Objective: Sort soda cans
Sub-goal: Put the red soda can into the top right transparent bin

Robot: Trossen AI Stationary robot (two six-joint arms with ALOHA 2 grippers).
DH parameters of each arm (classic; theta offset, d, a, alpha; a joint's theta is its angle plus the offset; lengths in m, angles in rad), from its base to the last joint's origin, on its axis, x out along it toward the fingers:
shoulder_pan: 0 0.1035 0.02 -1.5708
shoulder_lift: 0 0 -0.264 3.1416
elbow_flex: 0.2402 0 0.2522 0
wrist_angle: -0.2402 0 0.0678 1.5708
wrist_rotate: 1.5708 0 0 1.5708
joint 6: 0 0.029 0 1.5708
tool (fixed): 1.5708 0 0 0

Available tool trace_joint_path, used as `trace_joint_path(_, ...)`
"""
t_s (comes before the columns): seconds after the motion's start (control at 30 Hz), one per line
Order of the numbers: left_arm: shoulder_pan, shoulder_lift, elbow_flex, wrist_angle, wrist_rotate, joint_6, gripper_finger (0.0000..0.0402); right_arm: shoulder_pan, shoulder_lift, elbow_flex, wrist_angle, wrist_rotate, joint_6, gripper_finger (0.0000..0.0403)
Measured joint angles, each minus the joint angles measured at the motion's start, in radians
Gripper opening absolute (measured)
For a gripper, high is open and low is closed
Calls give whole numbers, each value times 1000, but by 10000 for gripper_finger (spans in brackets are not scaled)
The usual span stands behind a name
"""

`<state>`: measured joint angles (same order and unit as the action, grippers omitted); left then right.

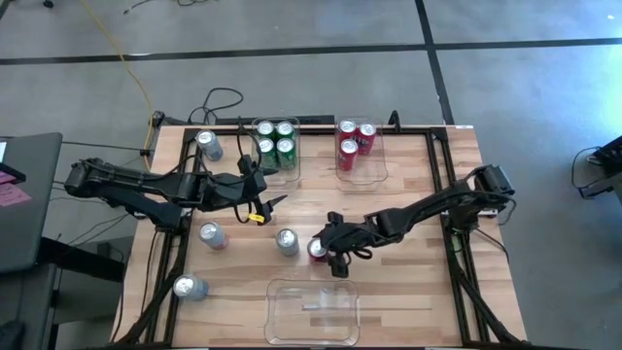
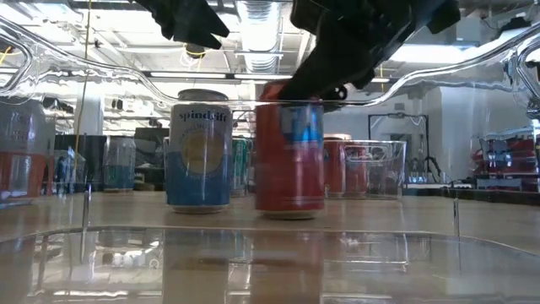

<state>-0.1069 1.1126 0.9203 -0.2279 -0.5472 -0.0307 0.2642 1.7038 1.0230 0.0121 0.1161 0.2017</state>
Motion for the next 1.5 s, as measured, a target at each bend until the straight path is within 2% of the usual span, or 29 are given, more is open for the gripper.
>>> trace_joint_path(0.4,0,0,0,0,0,0,338,-11,-286,-1,-215,127,1,272)
trace_joint_path(0.57,0,0,0,0,0,0,338,-43,-405,-1,-276,217,3,272)
trace_joint_path(0.77,0,0,0,1,0,0,338,-135,-525,-1,-403,304,3,272)
trace_joint_path(0.87,0,0,0,0,0,0,338,-203,-565,-1,-456,312,0,272)
trace_joint_path(1.0,0,0,0,0,0,0,338,-310,-609,-19,-431,331,-43,272)
trace_joint_path(1.27,0,0,0,-3,0,0,338,-544,-664,-135,-436,252,-61,272)
trace_joint_path(1.5,0,0,0,-5,-1,3,338,-691,-691,-293,-270,117,-63,272)
